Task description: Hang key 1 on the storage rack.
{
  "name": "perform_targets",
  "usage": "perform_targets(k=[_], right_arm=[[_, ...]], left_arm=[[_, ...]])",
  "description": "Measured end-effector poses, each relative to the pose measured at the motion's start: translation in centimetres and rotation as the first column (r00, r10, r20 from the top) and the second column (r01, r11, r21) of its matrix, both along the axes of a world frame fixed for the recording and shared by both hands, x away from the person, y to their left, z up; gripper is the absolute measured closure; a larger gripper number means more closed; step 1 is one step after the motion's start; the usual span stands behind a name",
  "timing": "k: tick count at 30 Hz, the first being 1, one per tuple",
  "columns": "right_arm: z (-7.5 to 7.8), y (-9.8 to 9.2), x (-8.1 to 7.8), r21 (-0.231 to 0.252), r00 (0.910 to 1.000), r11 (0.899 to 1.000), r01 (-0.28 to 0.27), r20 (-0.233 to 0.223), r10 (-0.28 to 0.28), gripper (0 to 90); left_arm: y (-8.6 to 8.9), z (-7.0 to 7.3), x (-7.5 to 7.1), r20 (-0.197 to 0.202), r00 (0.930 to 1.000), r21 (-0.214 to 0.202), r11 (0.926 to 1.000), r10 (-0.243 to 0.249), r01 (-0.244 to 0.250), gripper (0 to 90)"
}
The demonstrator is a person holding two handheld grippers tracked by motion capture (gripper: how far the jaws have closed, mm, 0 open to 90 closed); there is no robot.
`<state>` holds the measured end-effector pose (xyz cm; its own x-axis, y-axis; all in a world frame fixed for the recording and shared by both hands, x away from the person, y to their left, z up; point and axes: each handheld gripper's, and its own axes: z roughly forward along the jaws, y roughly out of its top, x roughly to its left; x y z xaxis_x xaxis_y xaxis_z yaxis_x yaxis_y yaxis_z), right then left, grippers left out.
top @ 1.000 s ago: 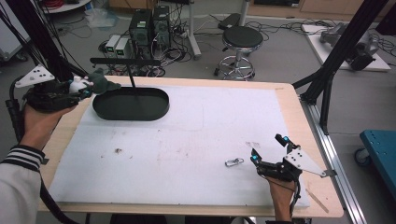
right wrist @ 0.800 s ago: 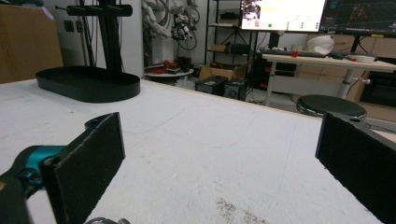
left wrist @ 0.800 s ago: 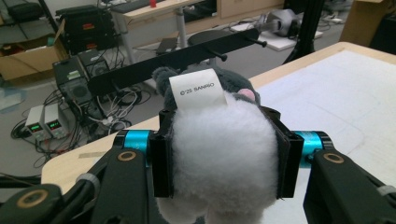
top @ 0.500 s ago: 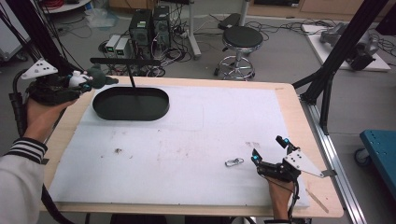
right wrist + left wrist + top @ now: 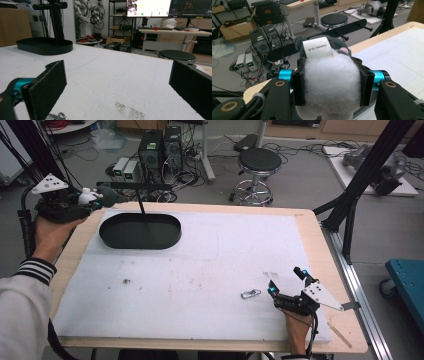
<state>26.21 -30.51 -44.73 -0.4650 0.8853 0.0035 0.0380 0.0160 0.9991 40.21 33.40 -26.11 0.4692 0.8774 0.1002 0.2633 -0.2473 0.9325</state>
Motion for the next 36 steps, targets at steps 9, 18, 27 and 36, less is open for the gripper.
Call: perform_targets(k=[9,18,27,36], right_arm=[[-0.1,-0.2,-0.1,0.024,1.0000,1.000,-0.006,0.007,0.006,0.5],[-0.1,-0.2,-0.1,0.010,0.9998,1.000,-0.001,0.017,0.000,0.5],[-0.1,-0.1,-0.1,0.004,0.9997,1.000,-0.006,0.023,0.006,0.5],[-0.1,-0.1,-0.1,0.001,0.9998,1.000,-0.008,0.020,0.008,0.5]], left_arm=[[-0.3,0.2,0.5,-0.008,0.9999,-0.001,0.9999,0.014,-0.014,53.2],[-1.0,0.7,1.2,-0.010,0.9997,0.005,0.9997,0.024,-0.024,53.2],[-1.3,1.1,1.7,-0.006,0.9996,0.004,0.9996,0.027,-0.027,53.2],[-2.3,0.7,2.2,-0.005,1.0000,-0.004,1.0000,0.004,-0.004,53.2]])
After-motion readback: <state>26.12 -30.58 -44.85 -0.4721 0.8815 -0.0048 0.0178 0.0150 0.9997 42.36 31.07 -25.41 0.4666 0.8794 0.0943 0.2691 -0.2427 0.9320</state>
